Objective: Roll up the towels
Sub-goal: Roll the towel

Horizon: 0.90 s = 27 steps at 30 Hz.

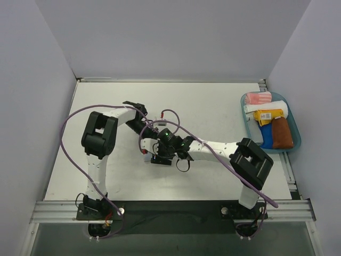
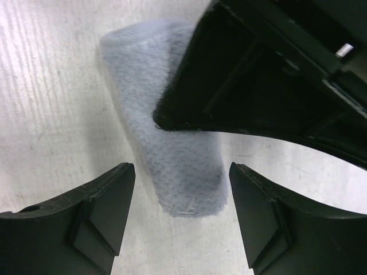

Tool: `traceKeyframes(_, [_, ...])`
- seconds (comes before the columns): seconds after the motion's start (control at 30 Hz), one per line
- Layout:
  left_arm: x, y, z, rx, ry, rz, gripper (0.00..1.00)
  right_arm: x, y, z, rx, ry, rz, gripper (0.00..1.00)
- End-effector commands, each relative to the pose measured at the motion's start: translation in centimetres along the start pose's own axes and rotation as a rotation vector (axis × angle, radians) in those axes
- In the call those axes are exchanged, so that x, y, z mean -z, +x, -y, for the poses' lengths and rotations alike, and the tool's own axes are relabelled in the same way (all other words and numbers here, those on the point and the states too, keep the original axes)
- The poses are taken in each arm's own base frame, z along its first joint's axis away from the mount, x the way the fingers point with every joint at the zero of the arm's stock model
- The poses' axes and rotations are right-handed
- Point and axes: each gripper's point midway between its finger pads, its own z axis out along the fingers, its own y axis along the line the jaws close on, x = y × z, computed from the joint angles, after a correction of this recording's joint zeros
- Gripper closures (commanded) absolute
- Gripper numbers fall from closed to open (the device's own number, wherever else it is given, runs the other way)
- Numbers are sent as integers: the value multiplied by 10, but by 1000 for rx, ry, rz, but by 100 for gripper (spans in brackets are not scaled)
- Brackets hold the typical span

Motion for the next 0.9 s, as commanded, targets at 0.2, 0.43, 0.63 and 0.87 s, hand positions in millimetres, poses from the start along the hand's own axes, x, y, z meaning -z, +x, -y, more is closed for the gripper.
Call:
traceKeyframes(0.2, [-6, 27, -21, -3, 36, -113, 85, -18, 9, -18, 37, -101, 0, 37])
traceKeyframes(0.43, [-7, 29, -19, 36, 104, -131, 85, -26, 12, -16, 42, -107, -12, 37])
traceKeyframes(0.63, [-6, 30, -22, 86, 154, -119, 85, -26, 14, -24, 41, -137, -12, 43])
traceKeyframes(0.87, [3, 20, -25, 89, 123, -82, 68, -26, 30, -58, 19, -313, -68, 83])
